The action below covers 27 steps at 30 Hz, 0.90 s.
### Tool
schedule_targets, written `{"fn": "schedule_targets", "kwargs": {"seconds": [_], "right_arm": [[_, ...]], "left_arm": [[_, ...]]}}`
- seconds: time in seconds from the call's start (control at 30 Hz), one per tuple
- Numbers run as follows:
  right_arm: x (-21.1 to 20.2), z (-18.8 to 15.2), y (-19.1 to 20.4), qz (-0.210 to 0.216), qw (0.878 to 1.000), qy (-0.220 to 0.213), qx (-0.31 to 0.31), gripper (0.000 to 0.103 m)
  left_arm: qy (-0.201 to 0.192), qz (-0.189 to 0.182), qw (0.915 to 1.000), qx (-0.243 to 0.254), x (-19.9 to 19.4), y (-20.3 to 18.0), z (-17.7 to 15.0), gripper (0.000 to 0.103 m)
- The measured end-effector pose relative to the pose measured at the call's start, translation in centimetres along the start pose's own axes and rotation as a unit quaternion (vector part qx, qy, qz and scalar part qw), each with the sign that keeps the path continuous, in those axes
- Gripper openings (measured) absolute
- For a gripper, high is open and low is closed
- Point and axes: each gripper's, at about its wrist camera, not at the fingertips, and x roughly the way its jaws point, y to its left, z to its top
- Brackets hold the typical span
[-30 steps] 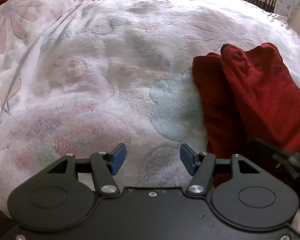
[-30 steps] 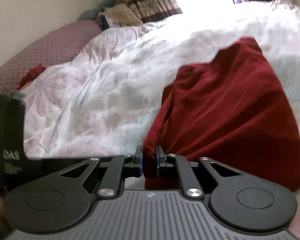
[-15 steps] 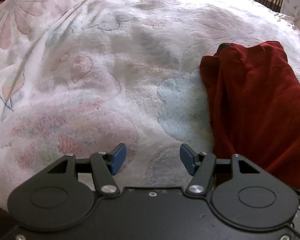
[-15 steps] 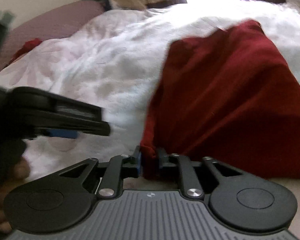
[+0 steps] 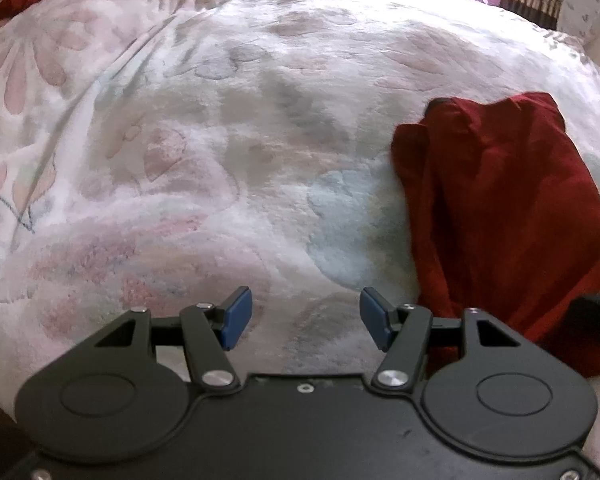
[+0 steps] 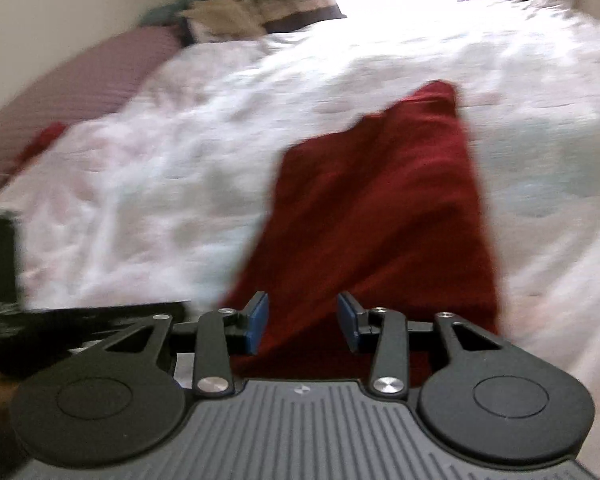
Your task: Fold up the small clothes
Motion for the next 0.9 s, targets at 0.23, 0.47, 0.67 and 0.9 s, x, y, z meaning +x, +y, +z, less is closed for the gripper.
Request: {"fn": "schedule_targets", "kwargs": {"seconds": [0.23,0.47,0.67,0.9], "right_arm": [[-0.1,0.4,-3.2,-0.093,0.995,0.000,-0.021,0.046],[0.0,0.2,-4.2,-0.131,0.991,-0.007,-0.032,0.047],[0.4,0.2,-5.2,-0.151,0.988,-0.014,-0.031,0.047],[0.2,0.1,-5.1,-0.158,0.986,-0.018,-0.049,0.047]], "left_arm": [[-0.018,-0.034,0.9988,0.032,-1.7,-3.7,0.7,0.061],[-0.002,-0.051,0.9973,0.052,2.1,-7.5,3.1,0.061],[-0.016,-0.073,0.9954,0.061,4.3,-8.1,2.3,0.048],[-0.067,-0.132,0.9885,0.030,1.4,-6.6,3.2,0.009]]}}
